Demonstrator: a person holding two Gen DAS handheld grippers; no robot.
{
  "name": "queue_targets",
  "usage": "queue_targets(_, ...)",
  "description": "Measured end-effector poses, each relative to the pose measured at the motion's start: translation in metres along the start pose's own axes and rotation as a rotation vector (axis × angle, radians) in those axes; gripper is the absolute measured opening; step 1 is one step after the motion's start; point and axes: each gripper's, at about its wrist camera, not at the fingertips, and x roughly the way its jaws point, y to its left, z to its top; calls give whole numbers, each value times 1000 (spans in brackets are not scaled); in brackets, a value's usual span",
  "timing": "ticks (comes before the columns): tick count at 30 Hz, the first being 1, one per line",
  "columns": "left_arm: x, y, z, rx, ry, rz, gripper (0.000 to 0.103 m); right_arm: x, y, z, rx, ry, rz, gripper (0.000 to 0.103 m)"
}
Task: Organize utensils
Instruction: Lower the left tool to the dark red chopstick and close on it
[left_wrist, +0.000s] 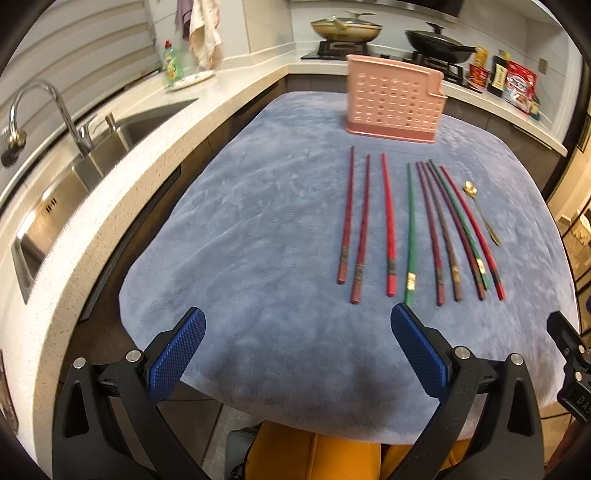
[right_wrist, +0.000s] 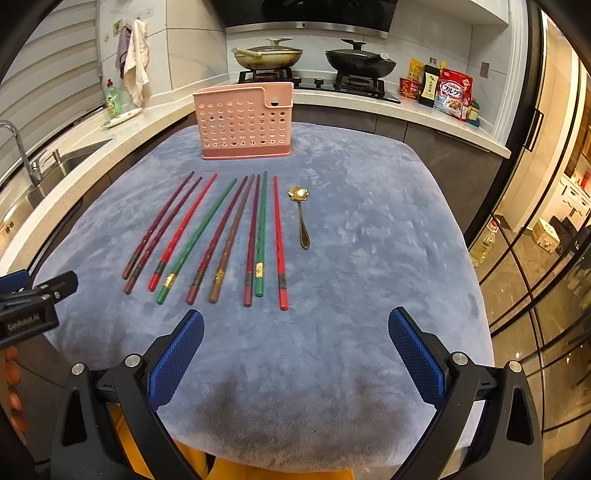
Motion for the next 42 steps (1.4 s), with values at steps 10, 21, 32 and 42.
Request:
queue_targets(10,49,-1,20,4,39,2,91,32,-6,16,12,38,-1,96)
queue_targets(21,96,-10,28,31,107,-10,82,60,-5,30,19,76,-1,96)
queue_targets(32,109,-11,28,34,123,-34,72,79,-2,39,10,96,7,95)
queue_targets(42,106,-19,35,35,128,-108,18,117,-23,62,60,101,59,65)
